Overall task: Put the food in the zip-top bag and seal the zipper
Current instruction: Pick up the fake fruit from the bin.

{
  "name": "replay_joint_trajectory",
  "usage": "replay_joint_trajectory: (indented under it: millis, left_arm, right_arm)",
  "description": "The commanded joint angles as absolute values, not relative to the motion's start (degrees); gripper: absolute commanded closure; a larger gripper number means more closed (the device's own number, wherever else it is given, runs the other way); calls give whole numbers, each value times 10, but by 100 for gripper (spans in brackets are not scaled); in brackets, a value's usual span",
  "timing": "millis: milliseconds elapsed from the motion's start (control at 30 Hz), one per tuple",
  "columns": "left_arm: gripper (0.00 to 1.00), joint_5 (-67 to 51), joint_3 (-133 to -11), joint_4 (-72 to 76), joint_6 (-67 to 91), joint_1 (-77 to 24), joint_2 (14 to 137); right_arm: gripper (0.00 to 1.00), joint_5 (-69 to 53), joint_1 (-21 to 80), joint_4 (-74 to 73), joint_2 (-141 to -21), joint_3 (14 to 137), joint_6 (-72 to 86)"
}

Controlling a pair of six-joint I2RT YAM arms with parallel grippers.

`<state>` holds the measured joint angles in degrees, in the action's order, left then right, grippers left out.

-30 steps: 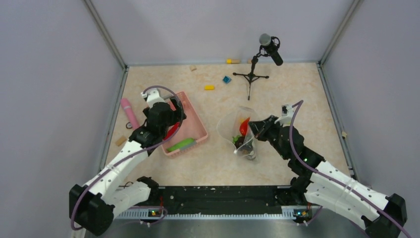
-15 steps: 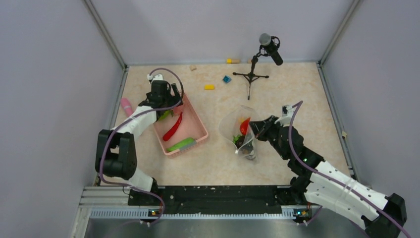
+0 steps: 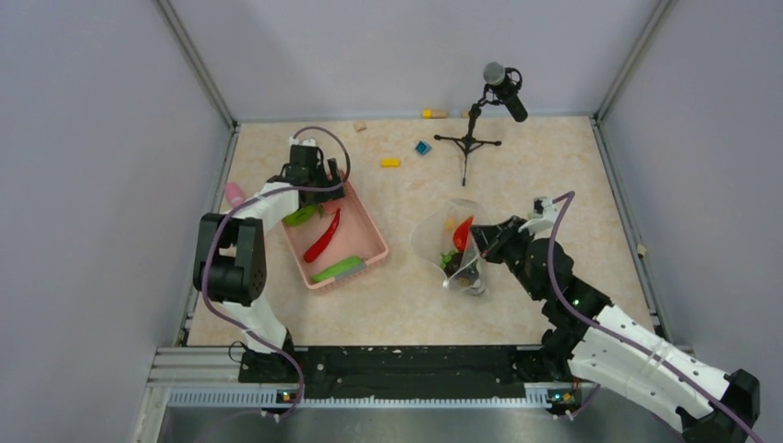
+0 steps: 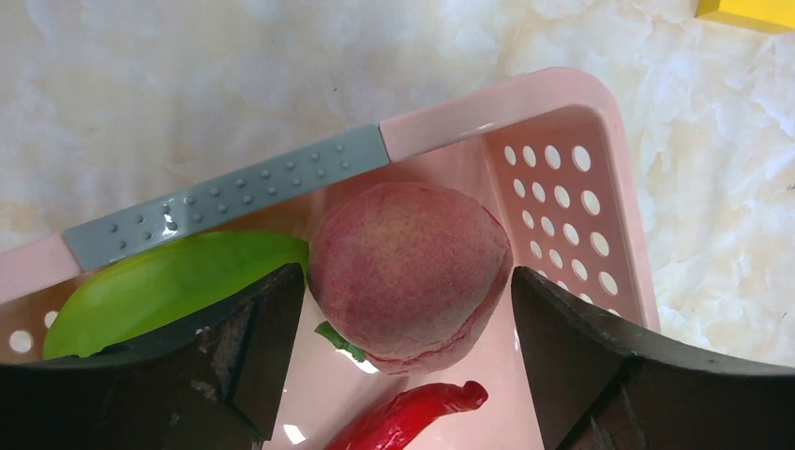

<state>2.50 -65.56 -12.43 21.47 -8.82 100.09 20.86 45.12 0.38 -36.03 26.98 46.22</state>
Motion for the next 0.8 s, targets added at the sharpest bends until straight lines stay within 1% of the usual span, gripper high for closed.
replay_joint_trajectory:
  millis: [0,100,200,300,467,767]
  left_arm:
    - [15,21,-677,-123,206,-86,1008]
    - [16,31,-683,-127,208,-87,1017]
    - [21,15,-689,-127,209,-87,1030]
    - [31,4,-699,-134,209,-87,1039]
    - [51,-15,-693,-139,210,-88,1031]
    - [68,-15,-647,-144,241,-89,967]
  right_arm:
    - [100,225,451,14,-346,271,455]
    - [100,225,451,14,-347,271,455]
    - [100,222,451,12,-345,272,455]
    - [100,221,451,9,-345,272,456]
    - [100,219,451,6,-341,271,459]
    - [100,219,451,5,-336,266,465]
